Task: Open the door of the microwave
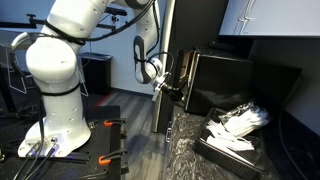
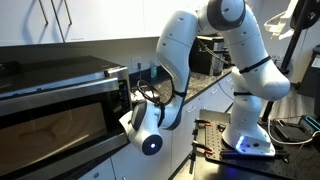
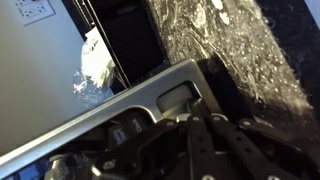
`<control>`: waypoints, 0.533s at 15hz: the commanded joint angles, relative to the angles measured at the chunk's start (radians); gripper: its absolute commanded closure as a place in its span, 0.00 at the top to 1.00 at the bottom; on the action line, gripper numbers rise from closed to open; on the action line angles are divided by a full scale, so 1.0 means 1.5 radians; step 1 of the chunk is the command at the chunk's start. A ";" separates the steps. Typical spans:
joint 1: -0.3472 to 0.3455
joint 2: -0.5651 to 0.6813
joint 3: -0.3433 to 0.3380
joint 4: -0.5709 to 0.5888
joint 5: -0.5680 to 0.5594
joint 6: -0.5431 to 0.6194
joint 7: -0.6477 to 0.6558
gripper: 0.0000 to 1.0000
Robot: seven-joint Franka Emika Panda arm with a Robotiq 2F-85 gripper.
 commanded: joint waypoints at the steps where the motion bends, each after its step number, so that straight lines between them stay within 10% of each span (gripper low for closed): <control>1: -0.016 -0.015 0.039 0.028 0.006 0.095 -0.045 0.00; 8: 0.008 -0.087 0.100 -0.032 0.146 0.137 -0.109 0.00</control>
